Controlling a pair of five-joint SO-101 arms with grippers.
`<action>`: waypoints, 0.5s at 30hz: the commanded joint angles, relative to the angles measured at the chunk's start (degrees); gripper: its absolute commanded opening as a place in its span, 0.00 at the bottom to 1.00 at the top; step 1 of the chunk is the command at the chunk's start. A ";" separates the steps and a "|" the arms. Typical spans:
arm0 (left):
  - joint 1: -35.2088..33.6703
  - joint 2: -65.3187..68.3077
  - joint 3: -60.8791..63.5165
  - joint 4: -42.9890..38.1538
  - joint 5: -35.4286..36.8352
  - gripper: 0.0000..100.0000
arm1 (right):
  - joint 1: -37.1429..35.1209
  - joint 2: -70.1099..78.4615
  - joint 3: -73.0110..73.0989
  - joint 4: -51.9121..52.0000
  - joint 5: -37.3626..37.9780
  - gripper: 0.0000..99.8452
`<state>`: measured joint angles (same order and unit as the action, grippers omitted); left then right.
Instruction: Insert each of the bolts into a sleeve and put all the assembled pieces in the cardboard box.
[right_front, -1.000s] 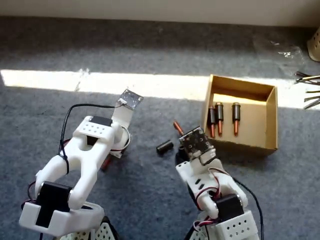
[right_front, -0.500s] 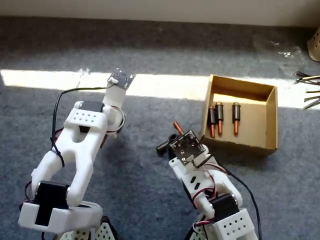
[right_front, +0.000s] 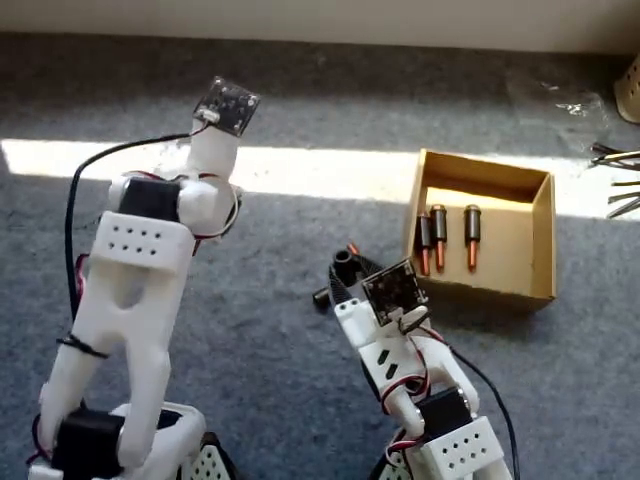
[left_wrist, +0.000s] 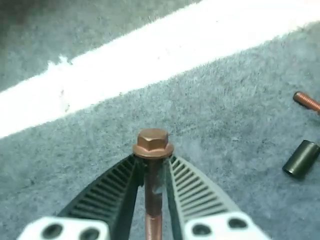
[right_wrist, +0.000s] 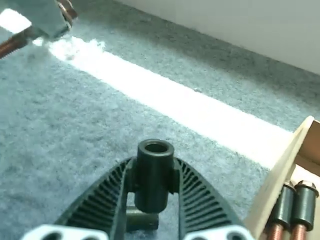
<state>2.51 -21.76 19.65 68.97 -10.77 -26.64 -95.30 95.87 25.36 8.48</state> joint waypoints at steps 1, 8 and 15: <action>1.27 -13.14 -3.30 1.67 -0.26 0.00 | -0.66 -0.57 3.03 -3.30 -1.85 0.00; 1.27 -23.87 -3.38 1.32 -0.26 0.00 | -8.48 -0.57 3.03 -4.18 4.92 0.00; 2.77 -31.52 -3.38 -0.26 -0.26 0.00 | -14.46 -0.57 2.59 -5.14 10.02 0.00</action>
<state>2.59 -47.78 19.65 70.37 -10.77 -39.82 -95.30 95.87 22.90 18.42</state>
